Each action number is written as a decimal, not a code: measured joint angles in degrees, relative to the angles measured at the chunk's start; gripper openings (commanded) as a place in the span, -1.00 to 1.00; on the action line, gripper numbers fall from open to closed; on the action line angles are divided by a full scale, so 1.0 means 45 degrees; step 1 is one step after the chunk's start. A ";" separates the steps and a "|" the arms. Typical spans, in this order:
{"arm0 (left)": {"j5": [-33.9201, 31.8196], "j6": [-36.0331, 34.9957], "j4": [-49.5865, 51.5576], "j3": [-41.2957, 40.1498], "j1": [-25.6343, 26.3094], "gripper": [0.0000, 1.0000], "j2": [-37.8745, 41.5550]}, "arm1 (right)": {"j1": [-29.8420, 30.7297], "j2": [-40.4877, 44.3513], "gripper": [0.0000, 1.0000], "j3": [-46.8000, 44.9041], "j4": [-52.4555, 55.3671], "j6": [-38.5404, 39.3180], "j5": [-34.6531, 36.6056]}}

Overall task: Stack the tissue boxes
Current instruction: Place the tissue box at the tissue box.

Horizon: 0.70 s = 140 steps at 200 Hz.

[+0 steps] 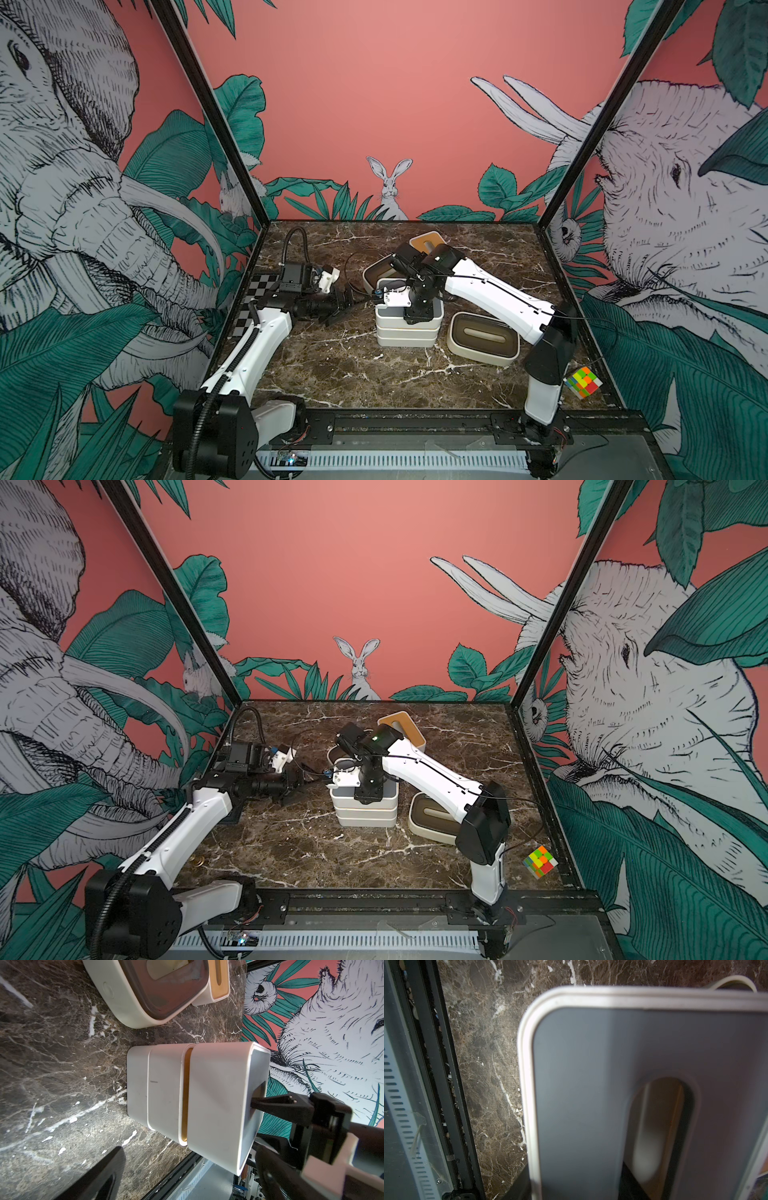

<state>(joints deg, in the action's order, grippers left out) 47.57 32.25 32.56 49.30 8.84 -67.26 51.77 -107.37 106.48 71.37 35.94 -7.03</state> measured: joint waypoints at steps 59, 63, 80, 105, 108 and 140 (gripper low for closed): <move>-0.0010 -0.0180 0.0126 0.0000 -0.0015 0.99 0.0000 | 0.0024 -0.0267 -0.18 0.0019 -0.0010 -0.0146 0.0097; -0.0010 -0.0180 0.0126 0.0000 -0.0015 0.99 0.0000 | 0.0024 -0.0267 -0.18 0.0019 -0.0015 -0.0155 0.0102; -0.0010 -0.0180 0.0126 0.0000 -0.0015 0.99 0.0000 | 0.0024 -0.0267 -0.17 0.0019 -0.0024 -0.0175 0.0107; -0.0010 -0.0180 0.0126 0.0000 -0.0015 0.99 0.0000 | 0.0024 -0.0267 -0.14 0.0019 -0.0029 -0.0199 0.0112; -0.0010 -0.0180 0.0126 0.0000 -0.0015 0.99 0.0000 | 0.0024 -0.0267 -0.14 0.0019 -0.0024 -0.0204 0.0112; -0.0005 -0.0180 0.0126 0.0000 -0.0015 0.99 0.0000 | 0.0024 -0.0267 0.06 0.0019 -0.0029 -0.0282 0.0141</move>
<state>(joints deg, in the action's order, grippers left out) 47.55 31.44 33.12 49.30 8.78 -67.26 51.88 -108.57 106.56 71.24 34.68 -6.39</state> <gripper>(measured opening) 0.994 0.498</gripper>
